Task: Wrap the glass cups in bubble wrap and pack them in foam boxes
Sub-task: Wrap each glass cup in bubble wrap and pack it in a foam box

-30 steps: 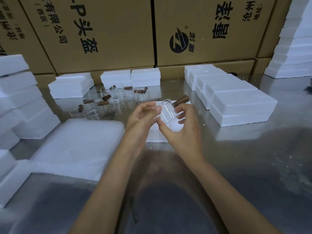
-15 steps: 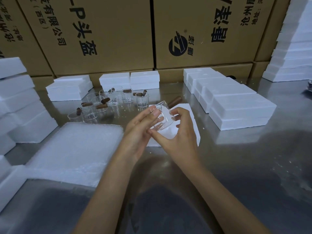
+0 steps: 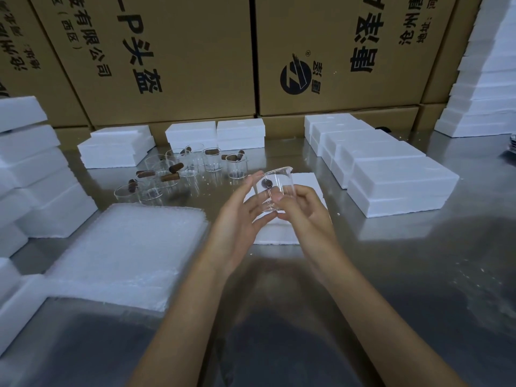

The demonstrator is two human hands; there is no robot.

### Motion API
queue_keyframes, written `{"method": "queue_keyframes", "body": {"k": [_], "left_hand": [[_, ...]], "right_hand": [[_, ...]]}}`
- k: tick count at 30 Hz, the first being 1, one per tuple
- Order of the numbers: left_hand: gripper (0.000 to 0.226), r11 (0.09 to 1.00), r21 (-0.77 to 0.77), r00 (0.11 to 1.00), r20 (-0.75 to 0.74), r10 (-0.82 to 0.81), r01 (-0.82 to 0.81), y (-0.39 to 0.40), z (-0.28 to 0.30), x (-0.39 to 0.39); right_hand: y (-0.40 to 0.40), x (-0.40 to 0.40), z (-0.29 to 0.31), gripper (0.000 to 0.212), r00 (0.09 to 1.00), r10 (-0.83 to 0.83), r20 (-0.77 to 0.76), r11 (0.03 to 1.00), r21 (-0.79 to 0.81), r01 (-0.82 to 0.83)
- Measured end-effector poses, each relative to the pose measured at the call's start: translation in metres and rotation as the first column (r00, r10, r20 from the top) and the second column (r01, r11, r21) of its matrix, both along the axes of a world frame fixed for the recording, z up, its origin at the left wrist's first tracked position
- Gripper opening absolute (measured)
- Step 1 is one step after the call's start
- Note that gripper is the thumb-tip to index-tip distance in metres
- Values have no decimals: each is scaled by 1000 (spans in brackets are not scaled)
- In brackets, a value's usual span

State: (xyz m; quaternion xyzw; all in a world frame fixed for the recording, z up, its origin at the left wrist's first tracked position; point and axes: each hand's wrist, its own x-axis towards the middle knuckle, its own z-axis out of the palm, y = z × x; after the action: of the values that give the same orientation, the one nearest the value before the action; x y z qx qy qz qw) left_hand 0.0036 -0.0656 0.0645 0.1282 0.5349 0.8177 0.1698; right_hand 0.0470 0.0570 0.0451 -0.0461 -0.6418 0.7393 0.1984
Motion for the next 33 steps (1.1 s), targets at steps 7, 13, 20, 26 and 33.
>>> {"method": "queue_keyframes", "body": {"k": [7, 13, 20, 26, 33], "left_hand": [[43, 1000, -20, 998, -61, -17, 16, -2, 0, 0], [50, 994, 5, 989, -90, 114, -114, 0, -3, 1], [69, 984, 67, 983, -64, 171, -167, 4, -6, -3], [53, 989, -89, 987, -118, 107, -118, -3, -15, -7], [54, 973, -167, 919, -384, 85, -160, 6, -17, 1]], "right_hand": [[-2, -3, -5, 24, 999, -51, 7, 991, 122, 50], [-12, 1, -11, 73, 959, -236, -156, 873, 400, 279], [-3, -3, -6, 52, 967, -223, -121, 968, 86, 234], [10, -6, 1, 36, 1000, -30, 2, 930, -367, 29], [10, -1, 7, 28, 969, 244, -33, 829, -511, -226]]}}
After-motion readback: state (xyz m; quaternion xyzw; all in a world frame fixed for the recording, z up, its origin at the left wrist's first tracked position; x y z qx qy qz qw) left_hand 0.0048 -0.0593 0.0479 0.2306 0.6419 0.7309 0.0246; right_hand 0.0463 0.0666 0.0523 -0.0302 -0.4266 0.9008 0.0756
